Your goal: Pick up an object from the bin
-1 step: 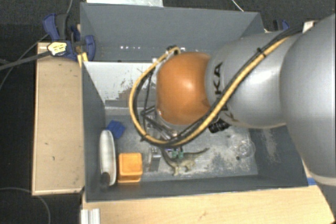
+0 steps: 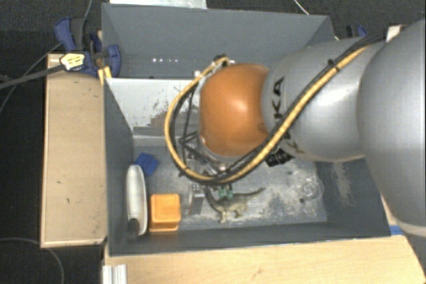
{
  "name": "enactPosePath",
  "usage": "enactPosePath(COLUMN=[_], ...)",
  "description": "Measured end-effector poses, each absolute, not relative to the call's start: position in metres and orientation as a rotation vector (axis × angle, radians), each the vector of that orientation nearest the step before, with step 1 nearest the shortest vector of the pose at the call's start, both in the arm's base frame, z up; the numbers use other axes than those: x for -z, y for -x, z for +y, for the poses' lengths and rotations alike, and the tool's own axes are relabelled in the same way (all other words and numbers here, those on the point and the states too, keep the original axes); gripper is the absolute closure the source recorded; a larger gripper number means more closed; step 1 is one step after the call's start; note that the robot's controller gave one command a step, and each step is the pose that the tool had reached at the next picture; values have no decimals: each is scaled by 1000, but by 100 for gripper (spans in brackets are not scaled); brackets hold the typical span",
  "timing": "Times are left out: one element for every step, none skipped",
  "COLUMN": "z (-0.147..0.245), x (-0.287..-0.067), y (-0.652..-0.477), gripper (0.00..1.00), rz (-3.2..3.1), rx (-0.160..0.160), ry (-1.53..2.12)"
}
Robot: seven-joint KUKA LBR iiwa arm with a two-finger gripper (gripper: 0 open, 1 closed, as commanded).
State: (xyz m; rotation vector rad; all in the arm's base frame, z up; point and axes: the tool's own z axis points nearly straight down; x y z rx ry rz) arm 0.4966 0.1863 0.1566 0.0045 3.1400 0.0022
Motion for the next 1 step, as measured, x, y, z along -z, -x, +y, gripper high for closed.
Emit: enactPosePath(z=[224], x=[-148], y=[-526], gripper=[0], rz=[3130], rx=[0], ry=[280])
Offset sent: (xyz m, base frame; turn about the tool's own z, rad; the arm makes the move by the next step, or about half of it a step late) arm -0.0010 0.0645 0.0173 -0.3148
